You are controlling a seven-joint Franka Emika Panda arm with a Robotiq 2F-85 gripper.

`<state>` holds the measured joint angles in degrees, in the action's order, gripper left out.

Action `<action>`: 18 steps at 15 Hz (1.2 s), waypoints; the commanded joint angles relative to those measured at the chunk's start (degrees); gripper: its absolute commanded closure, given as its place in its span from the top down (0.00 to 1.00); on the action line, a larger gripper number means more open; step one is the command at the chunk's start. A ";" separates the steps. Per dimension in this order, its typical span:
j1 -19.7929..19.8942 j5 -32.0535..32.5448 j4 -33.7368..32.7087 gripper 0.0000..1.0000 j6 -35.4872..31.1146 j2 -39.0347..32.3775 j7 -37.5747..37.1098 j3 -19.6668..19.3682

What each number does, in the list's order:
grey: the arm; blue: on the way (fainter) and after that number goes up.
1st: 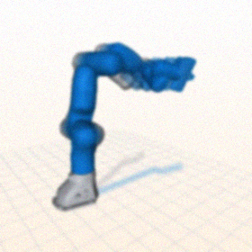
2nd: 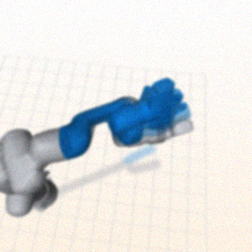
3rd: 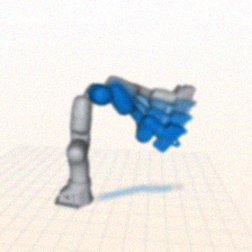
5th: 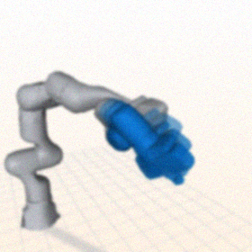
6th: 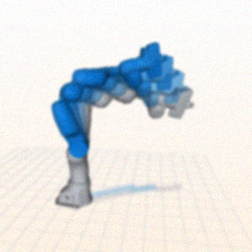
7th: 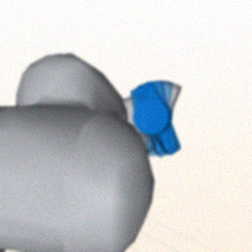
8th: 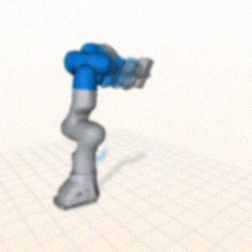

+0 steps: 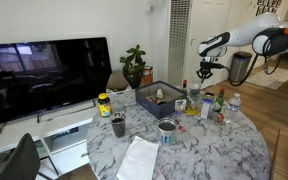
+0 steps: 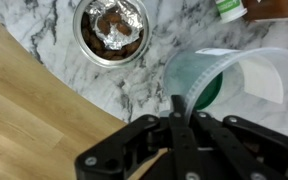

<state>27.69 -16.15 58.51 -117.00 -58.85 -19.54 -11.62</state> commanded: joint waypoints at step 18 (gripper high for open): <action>-7.06 4.70 39.17 0.01 2.56 41.60 42.57 4.17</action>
<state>22.26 -13.41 86.74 -114.52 -24.83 17.69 -8.69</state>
